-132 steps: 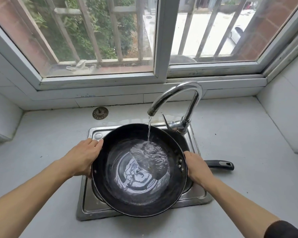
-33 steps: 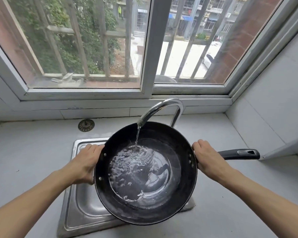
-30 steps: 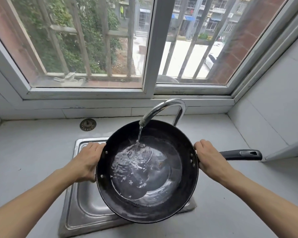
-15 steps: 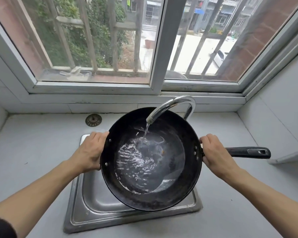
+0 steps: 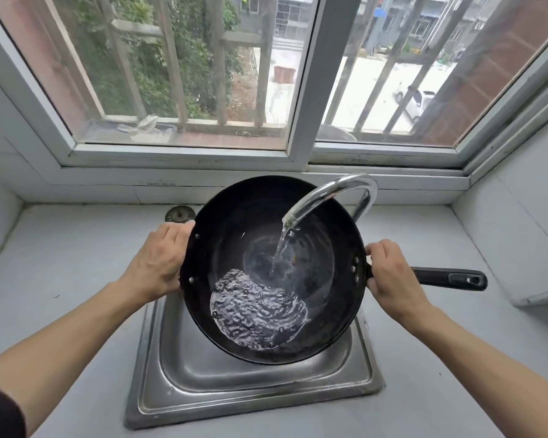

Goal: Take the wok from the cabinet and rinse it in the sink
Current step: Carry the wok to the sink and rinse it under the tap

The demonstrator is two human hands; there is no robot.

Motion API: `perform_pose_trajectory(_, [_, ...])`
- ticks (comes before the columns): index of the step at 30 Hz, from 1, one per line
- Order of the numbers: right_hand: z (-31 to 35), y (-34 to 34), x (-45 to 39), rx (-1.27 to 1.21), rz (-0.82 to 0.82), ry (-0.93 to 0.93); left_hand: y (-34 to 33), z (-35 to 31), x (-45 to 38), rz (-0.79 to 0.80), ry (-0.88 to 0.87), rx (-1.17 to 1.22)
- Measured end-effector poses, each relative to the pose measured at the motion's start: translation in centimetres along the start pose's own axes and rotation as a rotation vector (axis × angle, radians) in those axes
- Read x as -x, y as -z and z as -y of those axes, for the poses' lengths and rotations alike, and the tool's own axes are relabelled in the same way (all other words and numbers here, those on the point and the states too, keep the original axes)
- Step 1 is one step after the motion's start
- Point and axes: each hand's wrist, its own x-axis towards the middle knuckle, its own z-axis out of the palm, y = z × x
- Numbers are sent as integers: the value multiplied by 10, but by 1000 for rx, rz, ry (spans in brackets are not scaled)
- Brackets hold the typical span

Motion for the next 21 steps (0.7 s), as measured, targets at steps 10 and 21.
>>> perform_pose_trajectory(10, [12, -28, -12, -68, -76, -53, 15, 24, -2, -39, 33, -112])
perform_pose_trajectory(21, [31, -53, -27, -156, -110, -87, 37, 46, 4, -81, 61, -198])
